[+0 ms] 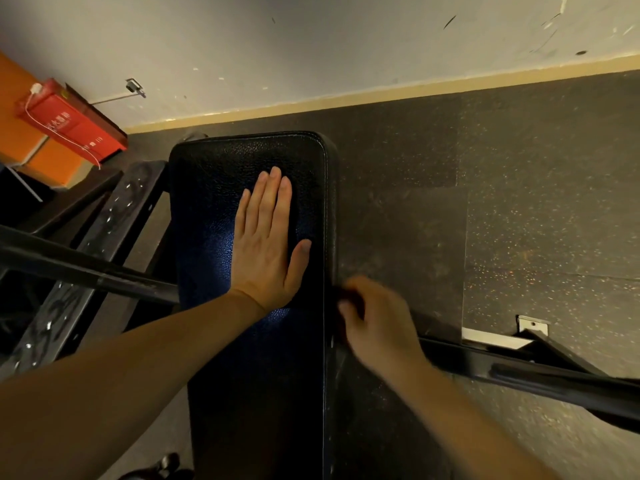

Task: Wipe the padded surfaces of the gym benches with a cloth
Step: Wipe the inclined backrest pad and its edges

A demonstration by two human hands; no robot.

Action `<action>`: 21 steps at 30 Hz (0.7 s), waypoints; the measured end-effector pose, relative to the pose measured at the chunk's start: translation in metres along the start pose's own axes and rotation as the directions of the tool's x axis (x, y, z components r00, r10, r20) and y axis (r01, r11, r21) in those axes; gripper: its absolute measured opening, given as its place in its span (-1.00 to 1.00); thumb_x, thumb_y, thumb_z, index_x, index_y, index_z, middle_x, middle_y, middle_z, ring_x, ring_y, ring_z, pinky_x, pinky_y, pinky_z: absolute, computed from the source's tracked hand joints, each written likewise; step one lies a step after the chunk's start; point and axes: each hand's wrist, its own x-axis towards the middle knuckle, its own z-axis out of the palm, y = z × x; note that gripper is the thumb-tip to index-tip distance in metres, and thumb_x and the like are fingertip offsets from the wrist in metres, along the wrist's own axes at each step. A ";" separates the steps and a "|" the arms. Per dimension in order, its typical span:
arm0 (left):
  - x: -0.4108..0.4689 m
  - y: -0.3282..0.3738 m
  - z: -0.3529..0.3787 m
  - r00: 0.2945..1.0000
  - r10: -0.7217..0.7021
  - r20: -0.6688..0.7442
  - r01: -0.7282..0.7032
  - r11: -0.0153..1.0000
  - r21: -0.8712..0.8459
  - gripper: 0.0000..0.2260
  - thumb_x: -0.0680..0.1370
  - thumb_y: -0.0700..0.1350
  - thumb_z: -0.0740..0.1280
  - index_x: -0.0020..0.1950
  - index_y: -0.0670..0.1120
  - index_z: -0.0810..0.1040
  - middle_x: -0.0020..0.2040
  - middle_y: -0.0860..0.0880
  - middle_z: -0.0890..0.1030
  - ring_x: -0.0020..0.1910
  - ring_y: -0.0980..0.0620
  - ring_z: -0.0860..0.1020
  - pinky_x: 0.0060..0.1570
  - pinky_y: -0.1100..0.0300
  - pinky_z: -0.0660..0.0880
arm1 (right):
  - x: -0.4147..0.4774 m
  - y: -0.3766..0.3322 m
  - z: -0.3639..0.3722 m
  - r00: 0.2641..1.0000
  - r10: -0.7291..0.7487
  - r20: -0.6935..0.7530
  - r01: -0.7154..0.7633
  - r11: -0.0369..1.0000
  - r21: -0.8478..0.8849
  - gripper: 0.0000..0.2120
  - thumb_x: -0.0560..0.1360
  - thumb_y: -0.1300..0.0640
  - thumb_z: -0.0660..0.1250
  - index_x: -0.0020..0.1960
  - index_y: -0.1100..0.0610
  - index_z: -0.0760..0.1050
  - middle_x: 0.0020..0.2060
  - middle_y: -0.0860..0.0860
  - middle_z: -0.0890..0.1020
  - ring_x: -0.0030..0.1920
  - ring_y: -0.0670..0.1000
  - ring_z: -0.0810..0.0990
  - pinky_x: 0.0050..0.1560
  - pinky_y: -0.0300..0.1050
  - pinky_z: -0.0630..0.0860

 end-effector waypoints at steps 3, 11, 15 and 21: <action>-0.001 -0.001 0.000 1.000 0.003 0.010 -0.003 1.000 0.016 -0.35 0.65 0.05 0.06 0.62 -0.33 0.08 0.65 -0.27 0.06 0.66 -0.22 0.00 0.59 -0.26 0.01 | 0.067 -0.041 -0.039 0.963 -0.088 -0.255 0.116 0.988 0.097 -0.92 0.62 0.15 0.33 0.08 -0.01 0.53 -0.15 -0.21 0.53 -0.13 -0.20 0.54 -0.03 -0.17 0.58; -0.001 -0.001 0.001 1.000 0.013 -0.010 -0.012 1.000 0.013 -0.35 0.65 0.04 0.07 0.62 -0.34 0.10 0.65 -0.28 0.09 0.65 -0.23 0.02 0.59 -0.25 0.00 | -0.015 -0.006 0.009 0.996 0.078 -0.037 -0.071 0.986 0.151 -0.88 0.63 0.11 0.30 0.08 -0.12 0.51 -0.13 -0.21 0.57 -0.09 -0.22 0.58 0.04 -0.13 0.59; -0.001 0.000 0.000 1.000 0.011 0.004 -0.011 1.000 0.018 -0.35 0.65 0.05 0.06 0.62 -0.33 0.08 0.65 -0.27 0.06 0.66 -0.22 0.00 0.59 -0.26 0.02 | 0.041 -0.029 -0.022 0.977 -0.033 -0.210 0.058 0.992 0.115 -0.93 0.61 0.15 0.34 0.06 0.00 0.54 -0.13 -0.17 0.59 -0.09 -0.13 0.60 0.02 -0.03 0.62; -0.001 -0.002 0.000 1.000 0.015 0.007 -0.015 1.000 0.016 -0.34 0.65 0.07 0.04 0.63 -0.32 0.08 0.66 -0.25 0.06 0.66 -0.20 0.00 0.59 -0.25 0.01 | 0.045 -0.028 -0.011 0.956 0.012 -0.292 0.066 0.964 0.256 -0.89 0.62 0.17 0.31 0.07 -0.02 0.54 -0.16 -0.18 0.58 -0.11 -0.25 0.59 -0.11 -0.37 0.51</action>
